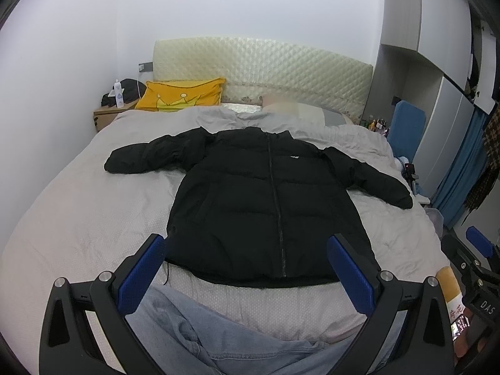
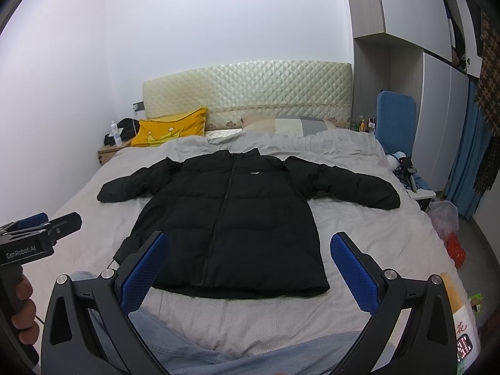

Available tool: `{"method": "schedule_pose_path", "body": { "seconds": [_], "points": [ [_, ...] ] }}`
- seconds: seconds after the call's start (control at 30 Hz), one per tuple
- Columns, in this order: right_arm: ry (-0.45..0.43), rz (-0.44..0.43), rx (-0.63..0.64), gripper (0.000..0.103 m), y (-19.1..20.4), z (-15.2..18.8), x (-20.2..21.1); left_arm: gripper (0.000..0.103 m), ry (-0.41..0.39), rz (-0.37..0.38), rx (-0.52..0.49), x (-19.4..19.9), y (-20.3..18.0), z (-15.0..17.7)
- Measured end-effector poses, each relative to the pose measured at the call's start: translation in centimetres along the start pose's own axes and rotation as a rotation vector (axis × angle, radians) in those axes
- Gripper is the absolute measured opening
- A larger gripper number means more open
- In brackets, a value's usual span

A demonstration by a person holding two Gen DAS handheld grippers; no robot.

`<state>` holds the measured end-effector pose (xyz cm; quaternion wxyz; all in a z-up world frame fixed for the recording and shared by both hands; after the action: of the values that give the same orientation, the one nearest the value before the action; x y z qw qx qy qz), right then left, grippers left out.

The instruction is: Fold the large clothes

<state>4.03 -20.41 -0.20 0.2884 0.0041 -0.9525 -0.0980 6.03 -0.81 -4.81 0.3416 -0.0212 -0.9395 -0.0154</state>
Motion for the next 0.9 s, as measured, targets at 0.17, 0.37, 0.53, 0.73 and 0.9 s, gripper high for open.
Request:
{"method": "schedule_pose_path", "body": {
  "seconds": [0.17, 0.37, 0.53, 0.73, 0.9],
  "points": [
    [0.004, 0.003, -0.001, 0.103, -0.1, 0.0, -0.3, 0.103, 0.006, 0.004, -0.003, -0.7, 0.0, -0.2],
    [0.017, -0.009, -0.016, 0.103, -0.4, -0.3, -1.5, 0.103, 0.026, 0.011, 0.003, -2.3, -0.1, -0.3],
    [0.016, -0.010, -0.046, 0.103, -1.5, -1.0, -3.1, 0.103, 0.041, 0.019, 0.001, -4.6, -0.5, -0.9],
    [-0.061, -0.003, -0.153, 0.103, -5.0, -2.8, -6.3, 0.103, -0.024, 0.033, 0.024, -8.6, -0.6, -4.2],
    [-0.068, 0.020, -0.232, 0.103, -8.6, -3.9, -10.6, 0.103, -0.071, 0.047, 0.000, -13.2, -1.6, -7.8]
  ]
}}
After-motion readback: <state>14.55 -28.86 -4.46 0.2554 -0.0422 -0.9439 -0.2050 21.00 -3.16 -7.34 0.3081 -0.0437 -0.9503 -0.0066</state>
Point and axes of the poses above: each gripper's, at about its wrist camera, not at the fingertips, and x roughly against the way its jaws point, y to its left, z to its underside, the point moved 6 cm from there along -x, roughly the way its jaws point, and after that the axes turned 7 degrees about -x, right-handed, at the moved point
